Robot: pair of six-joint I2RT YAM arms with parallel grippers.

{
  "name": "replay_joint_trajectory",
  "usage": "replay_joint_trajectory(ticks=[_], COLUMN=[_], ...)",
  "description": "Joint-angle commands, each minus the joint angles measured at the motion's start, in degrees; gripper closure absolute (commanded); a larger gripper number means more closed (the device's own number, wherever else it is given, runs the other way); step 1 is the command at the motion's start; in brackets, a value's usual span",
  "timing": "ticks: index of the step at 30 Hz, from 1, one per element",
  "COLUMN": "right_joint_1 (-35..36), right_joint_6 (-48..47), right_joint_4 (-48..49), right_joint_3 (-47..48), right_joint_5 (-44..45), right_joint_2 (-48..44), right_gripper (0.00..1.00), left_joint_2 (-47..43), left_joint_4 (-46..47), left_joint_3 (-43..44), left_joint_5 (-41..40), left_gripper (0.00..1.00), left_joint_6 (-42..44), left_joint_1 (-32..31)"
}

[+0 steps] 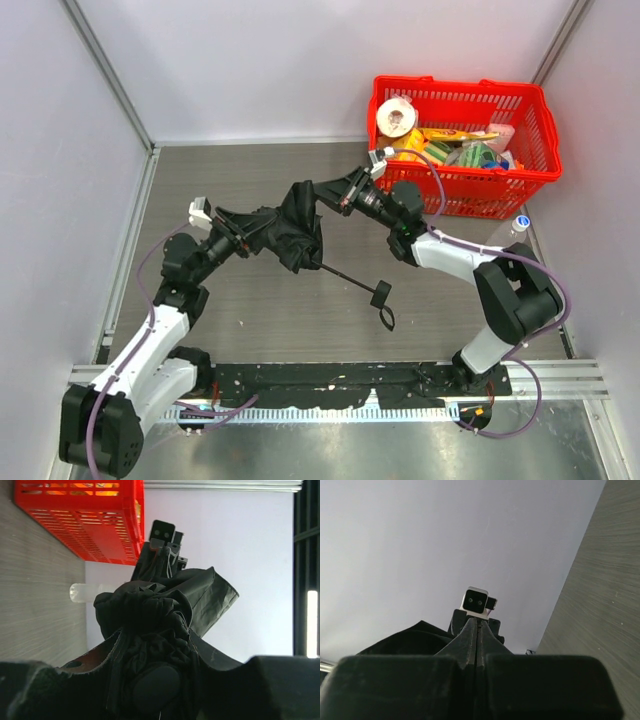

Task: Put away the umbrella

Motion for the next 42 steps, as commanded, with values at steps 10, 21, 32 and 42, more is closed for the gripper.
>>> replay_joint_trajectory(ticks=[10,21,32,42], right_joint_1=[-2.31,5.79,18.97,27.76], right_joint_6=[-26.04,-41.18,-51.55,-60.08], right_joint_4=[-10.04,-14.82,-24.92,-34.07], right_joint_3=[5.62,13.44,21.09,23.91], right_joint_5=[17.78,20.97,11.30,9.43], right_joint_2=[-12.52,-14.38,-12.27,-7.86], right_gripper=[1.00,1.00,1.00,1.00], left_joint_2=[-4.64,5.56,17.34,19.54], left_joint_4=[-48.23,-52.26,-63.26,-64.25], left_joint_3=[4.58,5.89,14.42,16.90], left_joint_5=[-3.86,-7.54,-16.42,-18.90], left_gripper=[1.00,1.00,1.00,1.00], left_joint_6=[17.41,21.10,22.34,21.46], left_joint_1=[0.27,0.27,0.18,0.09])
